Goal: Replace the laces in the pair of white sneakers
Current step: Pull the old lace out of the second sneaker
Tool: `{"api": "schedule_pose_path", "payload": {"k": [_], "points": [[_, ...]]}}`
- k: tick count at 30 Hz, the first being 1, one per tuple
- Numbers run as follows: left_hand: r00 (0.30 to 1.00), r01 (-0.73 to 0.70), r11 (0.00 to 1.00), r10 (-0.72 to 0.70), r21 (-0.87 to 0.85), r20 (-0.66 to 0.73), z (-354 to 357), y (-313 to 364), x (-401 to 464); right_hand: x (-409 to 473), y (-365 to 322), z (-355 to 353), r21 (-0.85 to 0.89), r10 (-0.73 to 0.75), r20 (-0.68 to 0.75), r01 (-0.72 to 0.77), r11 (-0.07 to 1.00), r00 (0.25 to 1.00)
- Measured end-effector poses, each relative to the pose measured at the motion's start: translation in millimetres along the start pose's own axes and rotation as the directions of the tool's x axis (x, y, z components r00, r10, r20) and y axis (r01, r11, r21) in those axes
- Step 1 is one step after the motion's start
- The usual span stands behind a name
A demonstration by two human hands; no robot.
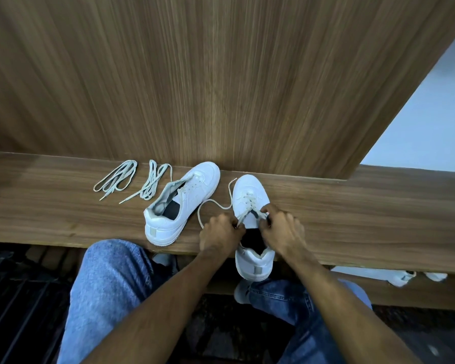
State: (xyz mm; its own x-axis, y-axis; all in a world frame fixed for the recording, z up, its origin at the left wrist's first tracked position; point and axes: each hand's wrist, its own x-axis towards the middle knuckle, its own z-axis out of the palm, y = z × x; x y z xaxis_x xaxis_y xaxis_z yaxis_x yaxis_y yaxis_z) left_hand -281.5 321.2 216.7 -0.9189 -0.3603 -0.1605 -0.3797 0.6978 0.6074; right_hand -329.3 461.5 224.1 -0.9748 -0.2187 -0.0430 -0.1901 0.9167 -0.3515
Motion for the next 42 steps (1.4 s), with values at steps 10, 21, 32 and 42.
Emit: {"api": "schedule_pose_path", "payload": {"k": [10, 21, 32, 42], "points": [[0.994, 0.111, 0.909, -0.095, -0.402, 0.060, -1, -17, -2, 11, 22, 8, 0.525, 0.226, 0.037, -0.211, 0.825, 0.974], [0.886, -0.394, 0.760, 0.463, 0.518, -0.005, 10, 30, 30, 6, 20, 4, 0.466, 0.205, 0.042, -0.200, 0.862, 0.978], [0.968, 0.185, 0.813, -0.247, -0.553, -0.040, 4, 9, 52, 6, 18, 9, 0.400, 0.208, 0.043, -0.208, 0.892, 0.977], [0.864, -0.470, 0.770, 0.501, 0.431, 0.048, 4, 25, 52, 5, 14, 3, 0.328, 0.205, 0.021, -0.200, 0.923, 0.979]]}}
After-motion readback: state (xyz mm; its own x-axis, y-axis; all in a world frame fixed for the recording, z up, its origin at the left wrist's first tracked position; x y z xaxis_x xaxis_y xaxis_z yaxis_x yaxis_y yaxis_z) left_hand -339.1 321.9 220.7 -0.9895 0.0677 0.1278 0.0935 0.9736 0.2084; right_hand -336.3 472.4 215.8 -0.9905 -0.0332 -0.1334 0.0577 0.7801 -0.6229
